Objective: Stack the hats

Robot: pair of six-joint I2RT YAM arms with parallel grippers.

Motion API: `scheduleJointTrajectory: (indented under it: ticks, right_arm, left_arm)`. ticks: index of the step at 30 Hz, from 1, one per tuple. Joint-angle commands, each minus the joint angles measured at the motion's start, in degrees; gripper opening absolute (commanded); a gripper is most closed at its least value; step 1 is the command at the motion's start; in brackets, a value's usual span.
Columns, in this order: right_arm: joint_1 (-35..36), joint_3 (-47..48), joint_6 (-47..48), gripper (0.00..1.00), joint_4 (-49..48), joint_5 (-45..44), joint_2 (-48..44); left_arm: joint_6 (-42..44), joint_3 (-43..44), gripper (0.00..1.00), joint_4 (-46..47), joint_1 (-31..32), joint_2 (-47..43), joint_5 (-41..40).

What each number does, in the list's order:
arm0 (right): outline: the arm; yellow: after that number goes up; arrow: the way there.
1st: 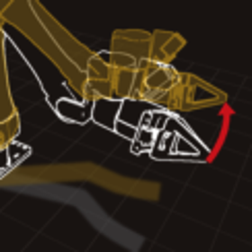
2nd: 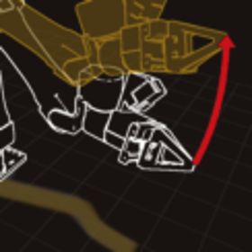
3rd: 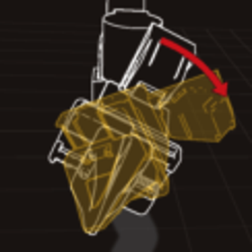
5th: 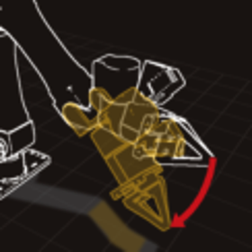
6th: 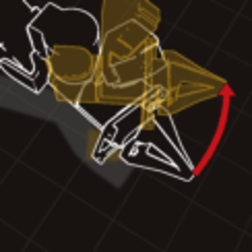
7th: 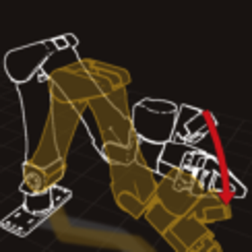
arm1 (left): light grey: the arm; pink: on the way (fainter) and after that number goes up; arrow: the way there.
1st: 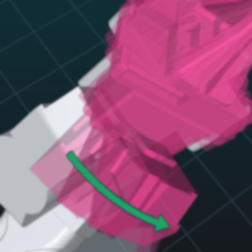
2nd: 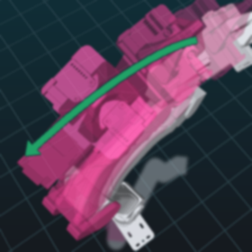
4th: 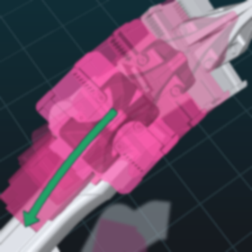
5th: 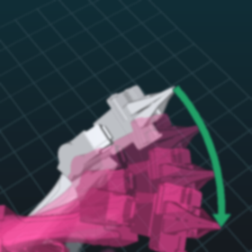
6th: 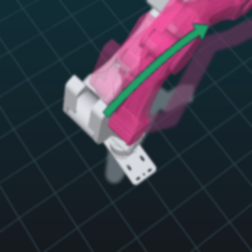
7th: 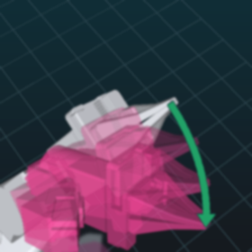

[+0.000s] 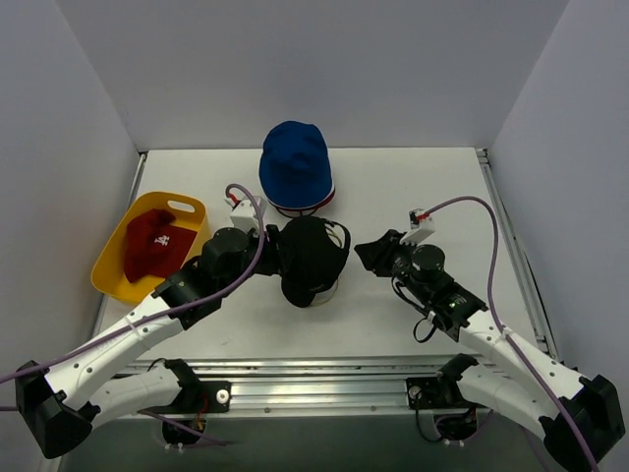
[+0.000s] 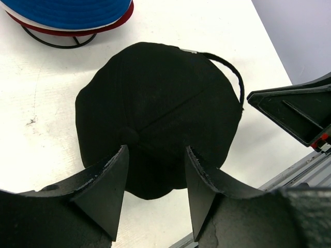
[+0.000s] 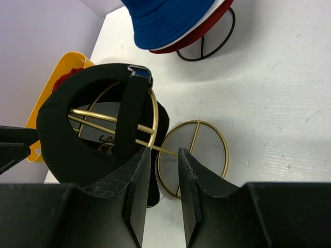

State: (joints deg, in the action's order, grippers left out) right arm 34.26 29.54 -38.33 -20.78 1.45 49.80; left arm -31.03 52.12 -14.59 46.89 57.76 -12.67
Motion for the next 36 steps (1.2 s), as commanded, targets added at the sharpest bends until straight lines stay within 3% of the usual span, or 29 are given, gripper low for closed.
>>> scheduleJointTrajectory:
  ticks: [1, 17, 27, 31, 36]
  right_arm:
    - [1.16, 0.60, -0.70, 0.25, -2.96, -1.28, -0.49]
    - [4.24, 11.67, 3.87, 0.31, 6.00, -11.91, 2.40]
    - [4.24, 19.76, 9.58, 0.37, 9.43, -7.08, 12.59]
    - [4.32, 19.51, 9.15, 0.35, 10.14, -9.70, 14.62]
    - [4.32, 15.38, 7.57, 0.27, 6.81, -11.48, 14.01]
  left_arm:
    - [0.53, -0.17, 0.56, 1.85, 0.48, -1.59, 0.10]
    - [1.14, -1.05, 0.63, 1.06, 0.57, -3.70, -1.31]
    - [1.67, 0.44, 0.65, 0.44, 0.57, -1.08, -4.38]
    - [2.20, 2.02, 0.65, -0.09, 0.57, 0.42, -5.09]
    - [2.99, 2.81, 0.65, 0.35, 0.48, 1.04, -5.61]
